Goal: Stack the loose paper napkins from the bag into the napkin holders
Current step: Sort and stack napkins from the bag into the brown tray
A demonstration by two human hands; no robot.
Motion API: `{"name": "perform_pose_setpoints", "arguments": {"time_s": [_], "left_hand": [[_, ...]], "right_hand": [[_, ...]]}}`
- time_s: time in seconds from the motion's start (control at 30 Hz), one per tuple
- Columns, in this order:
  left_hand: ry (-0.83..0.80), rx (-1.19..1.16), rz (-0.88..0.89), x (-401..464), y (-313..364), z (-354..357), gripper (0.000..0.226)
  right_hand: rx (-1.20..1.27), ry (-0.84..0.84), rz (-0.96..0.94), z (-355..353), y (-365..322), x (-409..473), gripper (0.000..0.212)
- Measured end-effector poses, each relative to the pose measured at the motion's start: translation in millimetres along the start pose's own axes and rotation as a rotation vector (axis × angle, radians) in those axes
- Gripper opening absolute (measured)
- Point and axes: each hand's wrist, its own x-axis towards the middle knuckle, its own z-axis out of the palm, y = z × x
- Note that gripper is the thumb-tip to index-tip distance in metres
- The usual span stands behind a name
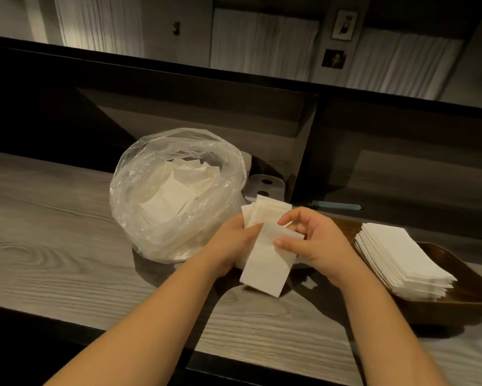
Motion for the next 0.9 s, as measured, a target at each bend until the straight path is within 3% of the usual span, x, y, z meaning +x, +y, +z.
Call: {"name": "perform_pose_setpoints", "arguments": {"time_s": [0.07, 0.17, 0.3, 0.4, 0.47, 0.53, 0.7, 0.8, 0.9], "left_hand": [[-0.052, -0.024, -0.064, -4, 6, 2, 0.012], [-0.073, -0.107, -0.175, -4, 12, 1, 0.023], [-0.211, -0.025, -0.133, -6, 10, -1, 0.023], [-0.371, 0.085, -0.108, -9, 7, -5, 0.035], [-0.397, 0.154, -0.111, -7, 4, -8, 0.039], [-0.346, 0.205, -0.077, -4, 2, -10, 0.039], [0.153, 0.026, 0.191, 2, -4, -8, 0.038], [0.107, 0.073, 0.248, 1, -10, -4, 0.046], [-0.04, 0.229, 0.212, -1, -9, -2, 0.076]], "right_hand": [[-0.175, 0.147, -0.017, 9, 4, 5, 0.02], [-0.176, 0.227, -0.032, 12, 10, 10, 0.013], [-0.321, 0.285, -0.084, 13, 16, 16, 0.021], [-0.128, 0.198, 0.026, 7, 18, 16, 0.035], [-0.119, 0.088, 0.073, 4, 19, 15, 0.029], [-0.12, 0.129, 0.06, 2, 24, 15, 0.017], [0.187, 0.439, 0.032, 3, 32, 20, 0.024], [0.224, 0.336, 0.091, 9, 42, 22, 0.035], [0.198, 0.308, 0.134, 12, 48, 24, 0.048]]}}
